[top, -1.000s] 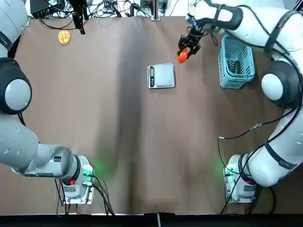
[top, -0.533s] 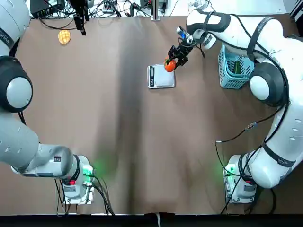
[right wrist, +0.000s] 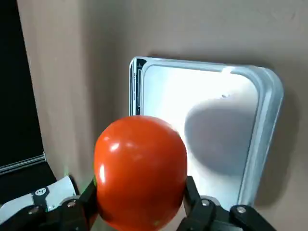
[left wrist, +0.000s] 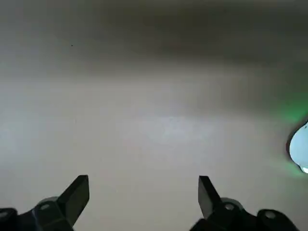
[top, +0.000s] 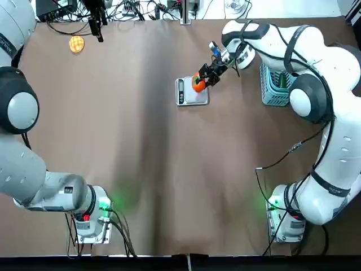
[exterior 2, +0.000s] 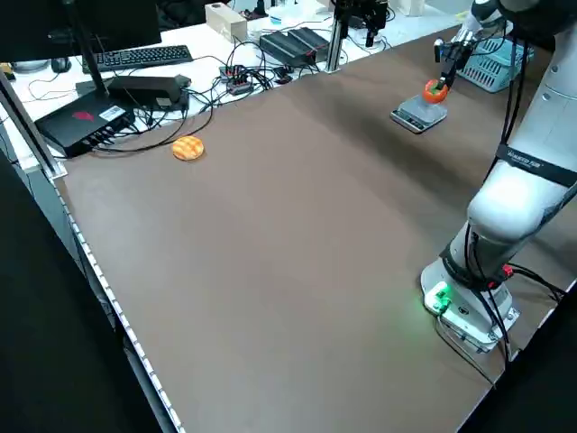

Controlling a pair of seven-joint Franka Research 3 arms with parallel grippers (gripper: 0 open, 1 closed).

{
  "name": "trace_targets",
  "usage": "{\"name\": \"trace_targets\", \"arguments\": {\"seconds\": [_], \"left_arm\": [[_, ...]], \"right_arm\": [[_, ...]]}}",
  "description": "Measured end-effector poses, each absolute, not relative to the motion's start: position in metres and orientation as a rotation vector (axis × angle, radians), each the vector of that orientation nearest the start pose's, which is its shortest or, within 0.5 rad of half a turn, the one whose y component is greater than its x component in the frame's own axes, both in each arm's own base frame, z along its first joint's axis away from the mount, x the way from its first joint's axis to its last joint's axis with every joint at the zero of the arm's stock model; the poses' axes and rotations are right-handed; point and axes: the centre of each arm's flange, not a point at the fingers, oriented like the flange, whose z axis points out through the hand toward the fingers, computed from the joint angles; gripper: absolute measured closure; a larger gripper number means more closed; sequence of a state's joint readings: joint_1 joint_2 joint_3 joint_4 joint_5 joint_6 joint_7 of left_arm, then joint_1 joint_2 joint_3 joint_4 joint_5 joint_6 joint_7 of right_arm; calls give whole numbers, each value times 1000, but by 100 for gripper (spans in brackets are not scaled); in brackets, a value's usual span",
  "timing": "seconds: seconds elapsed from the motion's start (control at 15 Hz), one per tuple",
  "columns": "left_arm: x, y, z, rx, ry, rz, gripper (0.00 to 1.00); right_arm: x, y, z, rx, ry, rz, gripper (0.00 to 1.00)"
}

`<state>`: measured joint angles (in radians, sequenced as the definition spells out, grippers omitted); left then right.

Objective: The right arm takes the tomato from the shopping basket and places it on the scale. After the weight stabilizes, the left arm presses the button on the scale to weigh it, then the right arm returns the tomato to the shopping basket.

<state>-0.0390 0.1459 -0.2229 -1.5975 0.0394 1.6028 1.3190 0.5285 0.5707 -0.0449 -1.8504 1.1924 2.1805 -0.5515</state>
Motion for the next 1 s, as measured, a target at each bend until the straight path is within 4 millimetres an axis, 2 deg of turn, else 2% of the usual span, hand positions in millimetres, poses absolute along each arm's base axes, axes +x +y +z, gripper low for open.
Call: {"name": "trace_targets", "arguments": {"seconds": [0.53,1.0], "left_arm": [[575,-143,530,-2250,2279,198,1],[575,-143,530,-2250,2280,199,1]], "right_arm": [[543,331,187,-2220,-236,168,30],[543,337,185,-2245,-241,137,30]]}}
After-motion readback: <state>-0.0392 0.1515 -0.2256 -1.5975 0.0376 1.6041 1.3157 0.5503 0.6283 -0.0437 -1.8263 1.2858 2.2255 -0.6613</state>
